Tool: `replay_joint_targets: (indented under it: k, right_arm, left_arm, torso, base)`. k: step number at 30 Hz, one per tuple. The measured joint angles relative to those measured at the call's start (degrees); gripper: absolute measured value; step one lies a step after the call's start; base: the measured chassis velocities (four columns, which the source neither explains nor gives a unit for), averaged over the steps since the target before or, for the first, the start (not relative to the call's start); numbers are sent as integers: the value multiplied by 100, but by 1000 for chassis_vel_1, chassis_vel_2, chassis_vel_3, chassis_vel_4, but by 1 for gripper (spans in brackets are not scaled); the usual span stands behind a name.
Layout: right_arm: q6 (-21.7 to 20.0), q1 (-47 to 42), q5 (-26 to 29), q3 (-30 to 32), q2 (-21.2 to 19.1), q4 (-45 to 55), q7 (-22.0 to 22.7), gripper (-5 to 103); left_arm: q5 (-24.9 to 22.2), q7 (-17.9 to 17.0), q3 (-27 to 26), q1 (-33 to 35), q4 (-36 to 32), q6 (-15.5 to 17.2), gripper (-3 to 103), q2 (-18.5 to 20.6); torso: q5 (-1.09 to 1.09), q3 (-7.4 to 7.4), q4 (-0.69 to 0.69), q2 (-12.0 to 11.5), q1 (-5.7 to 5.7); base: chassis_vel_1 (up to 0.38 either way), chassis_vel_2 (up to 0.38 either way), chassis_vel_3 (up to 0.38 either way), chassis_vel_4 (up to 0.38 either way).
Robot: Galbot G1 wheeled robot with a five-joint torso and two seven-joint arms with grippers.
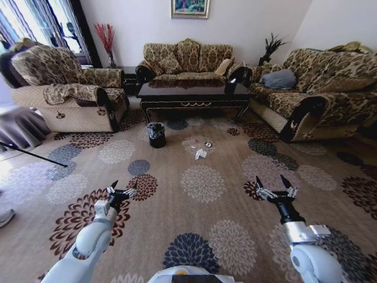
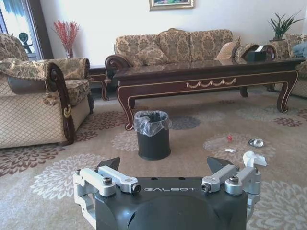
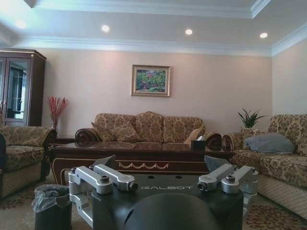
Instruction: Move to the front of the table and pick up the trash from the floor, then place it into the trash bin.
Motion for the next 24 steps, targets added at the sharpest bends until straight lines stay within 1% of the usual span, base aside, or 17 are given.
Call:
replay_joint_targets:
  k: [4,6,11,17,20,24]
  right_arm:
    - [76,98,1,-4,-13,-143,-65,100]
    - [158,164,58,54,-33,-331,-139,100]
    - [191,323,131,71,-131,-672,-181,100]
    - [183,405,109,-18,-239,-789,-199,100]
    - [176,471,83,-65,-327,-866,-230,100]
    - [167,522,64,-85,-365,-903,-242,100]
  left_arm:
    - [12,11,-33,-34,-55,-76,100,19]
    - [106,81,-96,-66,-141,-247,100,32]
    - [19,249,-238,-66,-268,-409,100,34]
    - [-42,347,-433,20,-242,-461,100,22]
    - [93,340,-589,88,-175,-469,100,5]
    - [108,332,-620,137,-192,-455,100,6]
  torso:
    - [-1,-51,0,-83,-30]
    - [0,-97,-1,-149,-53]
    - [1,-179,-1,-273,-93]
    - [0,-248,0,-377,-129]
    - [-1,-308,0,-468,-161]
    - [-1,-362,0,-550,-189]
  base:
    - [0,0,0,0]
    - [0,0,0,0]
    - [0,0,0,0]
    - [0,0,0,0]
    - [0,0,0,0]
    - [0,0,0,0]
